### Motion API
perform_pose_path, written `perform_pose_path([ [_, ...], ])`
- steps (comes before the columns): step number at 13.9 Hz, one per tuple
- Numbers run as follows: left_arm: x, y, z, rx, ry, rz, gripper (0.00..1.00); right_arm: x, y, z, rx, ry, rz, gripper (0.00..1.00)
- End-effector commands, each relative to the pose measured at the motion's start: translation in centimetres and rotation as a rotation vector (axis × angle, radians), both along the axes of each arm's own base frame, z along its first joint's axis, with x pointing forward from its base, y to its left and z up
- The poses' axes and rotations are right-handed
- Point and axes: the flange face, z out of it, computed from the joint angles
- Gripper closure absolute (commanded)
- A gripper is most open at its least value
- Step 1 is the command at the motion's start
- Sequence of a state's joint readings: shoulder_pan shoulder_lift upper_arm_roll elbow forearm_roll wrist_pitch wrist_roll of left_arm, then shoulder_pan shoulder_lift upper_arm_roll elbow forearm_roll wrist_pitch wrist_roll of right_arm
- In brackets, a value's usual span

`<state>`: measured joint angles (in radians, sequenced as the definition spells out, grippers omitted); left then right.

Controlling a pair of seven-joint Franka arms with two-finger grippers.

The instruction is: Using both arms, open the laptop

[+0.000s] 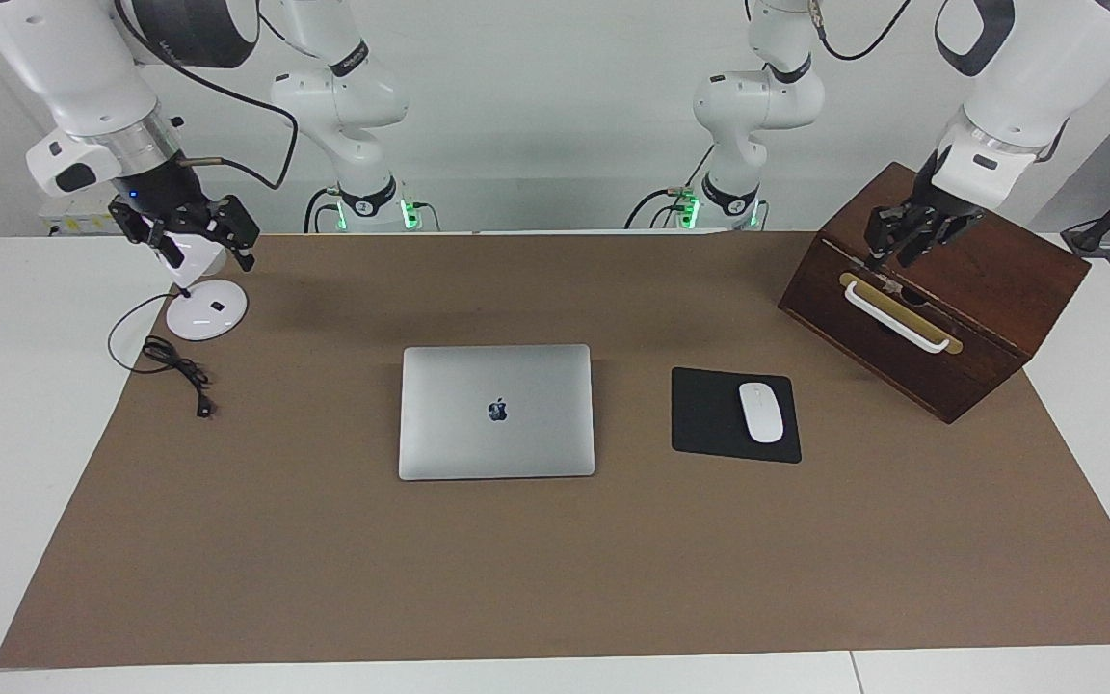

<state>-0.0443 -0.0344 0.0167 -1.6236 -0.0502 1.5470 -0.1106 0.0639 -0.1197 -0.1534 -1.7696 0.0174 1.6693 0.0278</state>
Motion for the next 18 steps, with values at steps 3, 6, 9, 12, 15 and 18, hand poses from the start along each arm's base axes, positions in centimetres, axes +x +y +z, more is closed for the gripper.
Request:
perform_pose_path([
  [3,0.1,0.2,-0.9,0.011,-0.019,-0.009,1.0,-1.0,-0.1,0.0,0.003,-0.006,0.035,0.0],
  [6,-0.5,-0.6,-2.6,-0.015,-0.05,-0.015,1.0,-0.9,-0.1,0.1,0.002,-0.014,0.035,0.0],
  [9,-1.7,-1.9,-4.9,-0.062,-0.11,-0.014,1.0,-0.9,-0.4,0.1,0.002,-0.015,0.048,0.0],
  [12,-3.7,-4.9,-8.3,-0.072,-0.19,-0.059,1.0,-1.1,-0.5,-0.1,0.003,-0.007,0.047,0.0],
  [15,-5.6,-7.4,-10.7,-0.079,-0.262,-0.104,1.0,-2.0,-0.1,-1.8,0.007,-0.043,0.041,0.0],
  [18,-7.2,-9.9,-12.8,-0.089,-0.325,-0.154,1.0,-1.9,1.2,-2.3,0.095,-0.097,0.002,0.02],
])
